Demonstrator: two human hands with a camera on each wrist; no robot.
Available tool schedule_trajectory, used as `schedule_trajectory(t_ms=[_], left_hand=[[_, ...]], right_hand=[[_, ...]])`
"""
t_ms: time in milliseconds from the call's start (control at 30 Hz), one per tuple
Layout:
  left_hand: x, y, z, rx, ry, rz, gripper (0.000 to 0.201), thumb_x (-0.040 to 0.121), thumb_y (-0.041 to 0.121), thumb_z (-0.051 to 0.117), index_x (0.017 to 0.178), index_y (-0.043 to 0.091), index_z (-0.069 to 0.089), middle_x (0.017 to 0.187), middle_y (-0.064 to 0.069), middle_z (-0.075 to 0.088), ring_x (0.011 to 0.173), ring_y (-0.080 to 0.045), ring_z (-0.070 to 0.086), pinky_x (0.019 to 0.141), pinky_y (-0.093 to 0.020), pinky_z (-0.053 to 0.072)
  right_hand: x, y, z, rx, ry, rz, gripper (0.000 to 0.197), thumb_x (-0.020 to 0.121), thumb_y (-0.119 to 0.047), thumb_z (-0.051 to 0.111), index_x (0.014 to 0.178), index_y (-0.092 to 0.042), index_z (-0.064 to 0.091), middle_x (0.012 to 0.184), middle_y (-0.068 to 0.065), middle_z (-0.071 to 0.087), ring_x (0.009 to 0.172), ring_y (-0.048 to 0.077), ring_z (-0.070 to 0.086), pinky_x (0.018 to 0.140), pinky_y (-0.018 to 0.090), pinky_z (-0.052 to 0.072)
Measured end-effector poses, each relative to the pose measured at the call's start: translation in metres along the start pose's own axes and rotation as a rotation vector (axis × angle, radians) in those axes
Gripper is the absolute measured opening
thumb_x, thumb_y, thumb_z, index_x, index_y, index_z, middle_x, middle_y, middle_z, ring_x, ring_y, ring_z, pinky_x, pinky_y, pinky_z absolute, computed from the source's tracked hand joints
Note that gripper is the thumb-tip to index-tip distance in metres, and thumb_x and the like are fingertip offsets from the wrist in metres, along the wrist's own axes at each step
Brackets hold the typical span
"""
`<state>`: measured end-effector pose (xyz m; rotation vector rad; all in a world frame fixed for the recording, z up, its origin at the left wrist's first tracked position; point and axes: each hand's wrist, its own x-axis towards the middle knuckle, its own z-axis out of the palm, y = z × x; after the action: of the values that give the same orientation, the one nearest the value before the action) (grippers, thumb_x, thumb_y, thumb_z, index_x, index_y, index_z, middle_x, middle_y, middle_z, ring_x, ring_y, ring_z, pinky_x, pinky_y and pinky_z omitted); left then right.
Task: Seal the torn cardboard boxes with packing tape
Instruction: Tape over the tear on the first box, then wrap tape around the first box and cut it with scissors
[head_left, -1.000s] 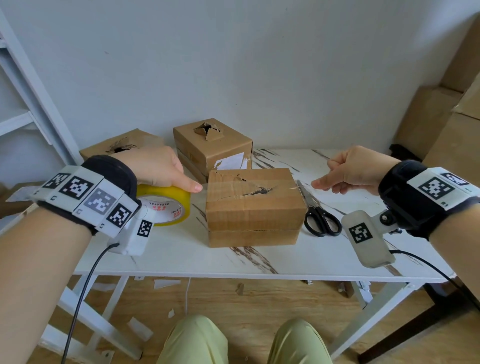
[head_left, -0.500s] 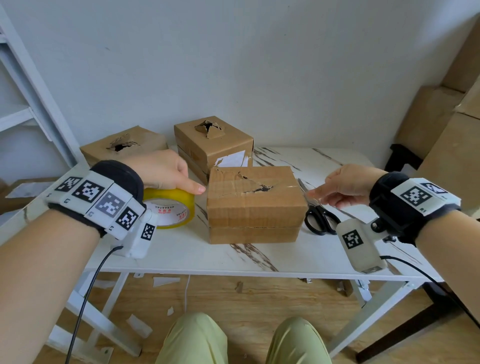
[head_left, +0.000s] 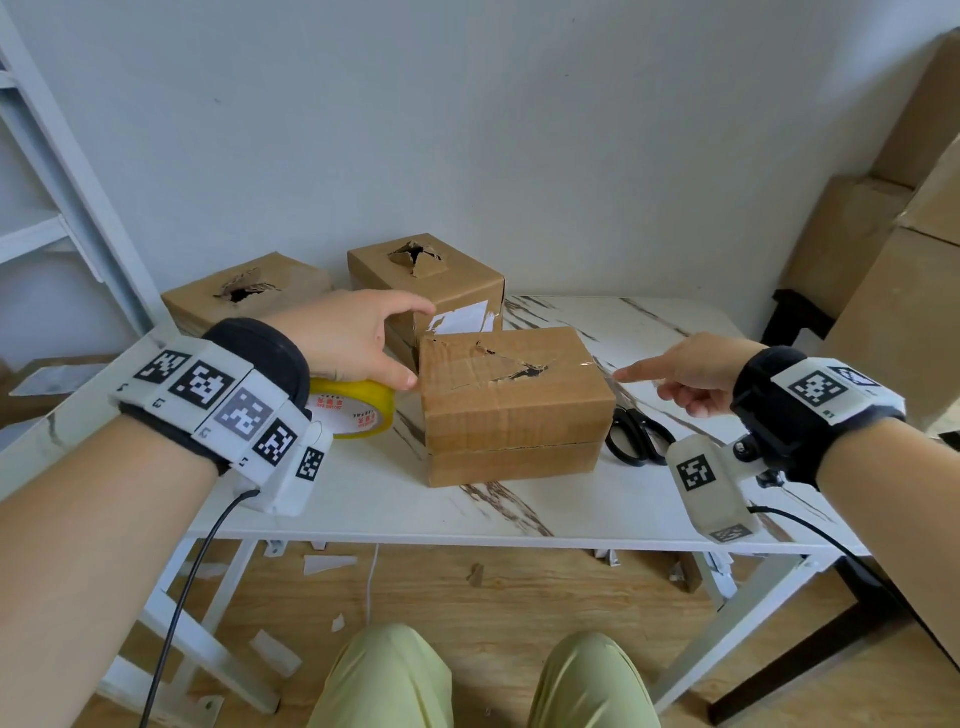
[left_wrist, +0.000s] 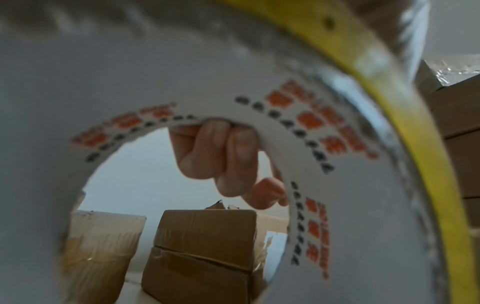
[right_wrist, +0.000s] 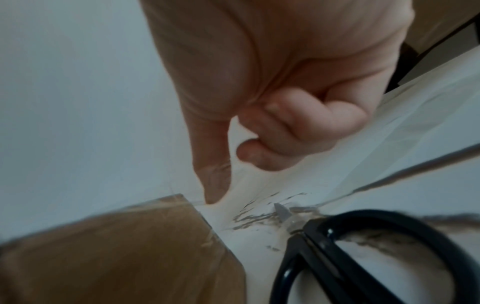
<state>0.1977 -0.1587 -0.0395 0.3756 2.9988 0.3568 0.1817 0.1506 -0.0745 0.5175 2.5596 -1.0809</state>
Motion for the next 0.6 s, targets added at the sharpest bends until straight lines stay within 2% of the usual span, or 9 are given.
schedule_trajectory(t_ms=[100,167,233,300,367,433,500,600], left_hand=[[0.0,0.003,0.0,0.024,-0.013,0.017,0.078,0.078,0.038,0.072,0.143,0.043,0.029,0.069,0.007,0.047,0.055,-0.004,0.043,0.048,-0.021,0.027],[0.001,0.003,0.001,0.015,-0.019,0.034,0.076,0.079,0.038,0.072,0.143,0.043,0.031,0.067,0.008,0.048,0.054,-0.004,0.043,0.049,-0.021,0.028],[0.002,0.004,0.003,0.004,-0.018,0.045,0.073,0.079,0.037,0.071,0.142,0.043,0.033,0.065,0.007,0.048,0.054,-0.005,0.043,0.05,-0.022,0.029],[0.004,0.005,0.004,-0.003,-0.019,0.054,0.071,0.08,0.037,0.071,0.141,0.044,0.035,0.064,0.006,0.047,0.054,-0.006,0.043,0.051,-0.022,0.03],[0.003,0.004,0.004,0.005,-0.021,0.059,0.068,0.08,0.035,0.071,0.139,0.043,0.038,0.063,0.005,0.046,0.053,-0.008,0.042,0.051,-0.023,0.03],[0.0,0.0,0.002,0.028,-0.027,0.058,0.066,0.079,0.033,0.072,0.137,0.042,0.041,0.063,0.004,0.044,0.052,-0.009,0.039,0.05,-0.024,0.028],[-0.001,-0.001,0.001,0.05,-0.03,0.066,0.064,0.079,0.033,0.072,0.135,0.042,0.044,0.062,0.004,0.042,0.05,-0.008,0.038,0.049,-0.023,0.027],[0.003,0.004,0.002,0.052,-0.019,0.092,0.059,0.081,0.034,0.07,0.134,0.042,0.046,0.063,0.006,0.041,0.05,-0.006,0.037,0.05,-0.023,0.027]], right_hand=[[0.003,0.001,-0.002,-0.022,0.037,-0.004,0.042,0.071,-0.042,0.078,0.072,-0.01,0.05,0.047,0.001,0.041,0.04,0.013,0.031,0.043,0.024,0.03],[0.006,0.003,-0.002,-0.003,0.045,0.013,0.046,0.07,-0.044,0.078,0.085,-0.007,0.056,0.042,-0.001,0.038,0.039,0.013,0.029,0.043,0.025,0.029],[0.008,0.004,-0.001,-0.015,0.069,0.024,0.054,0.066,-0.047,0.08,0.093,-0.004,0.059,0.047,0.001,0.038,0.04,0.014,0.031,0.044,0.027,0.029],[0.009,0.003,-0.002,0.067,0.078,0.037,0.047,0.067,-0.037,0.083,0.091,-0.004,0.059,0.055,0.002,0.037,0.043,0.014,0.029,0.041,0.026,0.029],[0.008,0.006,-0.006,0.121,0.119,0.062,0.029,0.072,-0.017,0.08,0.085,-0.004,0.057,0.06,0.004,0.039,0.046,0.014,0.03,0.039,0.025,0.029],[0.009,0.014,-0.014,0.045,0.242,0.095,0.022,0.072,-0.005,0.077,0.079,-0.001,0.057,0.061,0.01,0.045,0.048,0.019,0.037,0.045,0.029,0.033],[0.006,0.018,-0.019,0.021,0.323,0.095,0.022,0.072,-0.001,0.077,0.08,0.003,0.057,0.061,0.013,0.048,0.049,0.022,0.042,0.048,0.031,0.037],[-0.004,0.0,-0.014,0.046,0.329,-0.061,0.021,0.078,-0.005,0.073,0.093,-0.004,0.059,0.07,0.008,0.054,0.058,0.019,0.051,0.057,0.029,0.049]])
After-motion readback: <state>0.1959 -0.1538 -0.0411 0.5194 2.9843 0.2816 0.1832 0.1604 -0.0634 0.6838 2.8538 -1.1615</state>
